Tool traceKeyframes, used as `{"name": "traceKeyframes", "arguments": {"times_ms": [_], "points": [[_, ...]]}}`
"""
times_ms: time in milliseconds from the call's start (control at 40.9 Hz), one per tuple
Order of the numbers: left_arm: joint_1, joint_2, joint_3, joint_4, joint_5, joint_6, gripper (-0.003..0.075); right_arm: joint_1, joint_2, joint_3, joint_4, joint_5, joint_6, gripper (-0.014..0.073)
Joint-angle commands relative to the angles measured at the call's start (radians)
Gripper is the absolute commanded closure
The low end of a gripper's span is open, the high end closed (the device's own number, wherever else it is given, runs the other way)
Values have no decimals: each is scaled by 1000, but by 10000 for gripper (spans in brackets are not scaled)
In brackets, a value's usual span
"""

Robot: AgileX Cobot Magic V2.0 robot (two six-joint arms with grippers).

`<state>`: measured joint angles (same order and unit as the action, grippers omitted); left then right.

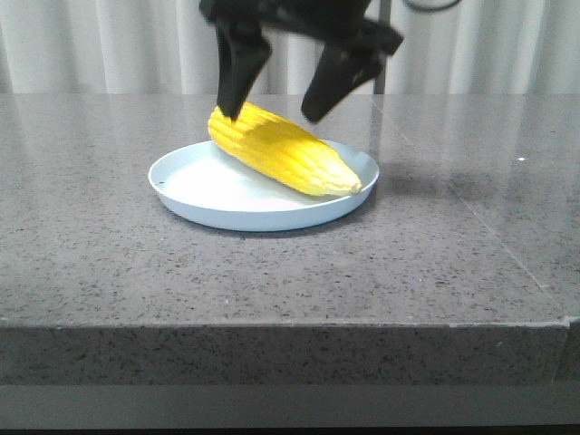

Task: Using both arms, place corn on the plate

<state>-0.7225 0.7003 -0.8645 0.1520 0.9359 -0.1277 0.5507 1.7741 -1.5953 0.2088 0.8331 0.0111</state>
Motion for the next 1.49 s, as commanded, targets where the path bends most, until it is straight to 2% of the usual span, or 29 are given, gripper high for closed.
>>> {"name": "traceKeyframes", "arguments": {"times_ms": [0, 171, 293, 587, 1002, 1198, 1467], "points": [[-7, -2, -28, 1, -64, -10, 174, 1, -132, -29, -4, 10, -51, -12], [-7, -2, -28, 1, -64, -10, 174, 1, -285, 29, -20, 51, -110, 79], [-7, -2, -28, 1, -64, -10, 174, 1, -426, 121, -63, 51, -110, 106], [-7, -2, -28, 1, -64, -10, 174, 1, -784, 393, -138, 54, -109, 106], [-7, -2, -28, 1, -64, -10, 174, 1, -1207, 684, -139, 55, -107, 106], [-7, -2, -28, 1, -64, -10, 174, 1, -1298, 726, -139, 56, -107, 106], [-7, -2, -28, 1, -64, -10, 177, 1, -1300, 726, -139, 59, -107, 108]]}}
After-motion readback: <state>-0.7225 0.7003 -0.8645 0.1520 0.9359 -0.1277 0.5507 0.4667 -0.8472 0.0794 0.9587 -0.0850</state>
